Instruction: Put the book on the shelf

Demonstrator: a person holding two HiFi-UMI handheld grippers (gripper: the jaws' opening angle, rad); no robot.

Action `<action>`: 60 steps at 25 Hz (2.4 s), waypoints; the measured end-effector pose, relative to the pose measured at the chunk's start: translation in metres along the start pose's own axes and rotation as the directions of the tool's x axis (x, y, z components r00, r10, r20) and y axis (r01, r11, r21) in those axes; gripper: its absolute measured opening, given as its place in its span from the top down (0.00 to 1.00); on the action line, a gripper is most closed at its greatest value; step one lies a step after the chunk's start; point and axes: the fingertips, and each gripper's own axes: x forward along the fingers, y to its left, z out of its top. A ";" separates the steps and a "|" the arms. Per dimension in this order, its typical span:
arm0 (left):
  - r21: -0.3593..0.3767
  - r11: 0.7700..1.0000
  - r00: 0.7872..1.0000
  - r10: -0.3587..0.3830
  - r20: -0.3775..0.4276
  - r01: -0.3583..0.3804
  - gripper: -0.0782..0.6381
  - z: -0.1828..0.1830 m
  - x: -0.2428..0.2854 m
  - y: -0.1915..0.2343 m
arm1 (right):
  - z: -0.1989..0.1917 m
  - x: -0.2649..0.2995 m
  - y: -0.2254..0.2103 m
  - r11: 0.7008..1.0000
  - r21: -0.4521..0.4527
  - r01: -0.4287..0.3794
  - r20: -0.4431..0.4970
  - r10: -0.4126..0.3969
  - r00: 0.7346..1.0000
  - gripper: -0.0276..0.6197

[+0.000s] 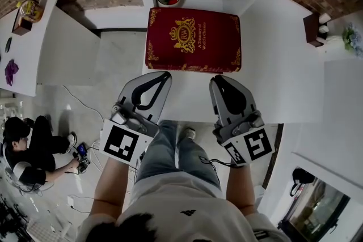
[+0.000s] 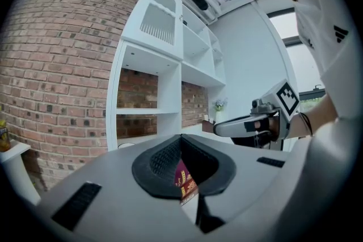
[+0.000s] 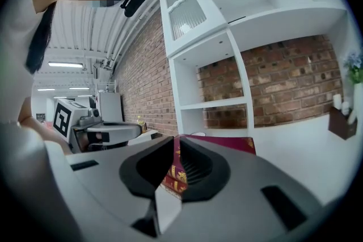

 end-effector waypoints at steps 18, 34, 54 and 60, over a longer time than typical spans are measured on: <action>-0.050 0.986 0.987 0.156 -0.033 -0.157 0.81 -0.045 -0.014 0.042 | -0.033 -0.011 -0.030 0.998 0.020 0.066 -0.042 -0.065 0.997 0.88; -0.090 0.976 0.976 0.190 -0.105 -0.199 0.67 -0.092 -0.009 0.064 | -0.052 -0.025 -0.061 0.990 0.021 0.138 -0.063 -0.137 0.989 0.83; -0.092 0.970 0.969 0.211 -0.132 -0.224 0.66 -0.107 0.008 0.065 | -0.078 -0.026 -0.092 0.992 0.013 0.129 -0.112 -0.127 0.986 0.77; -0.088 0.966 0.964 0.229 -0.135 -0.242 0.65 -0.108 0.011 0.063 | -0.088 -0.024 -0.103 0.994 0.009 0.106 -0.133 -0.104 0.986 0.74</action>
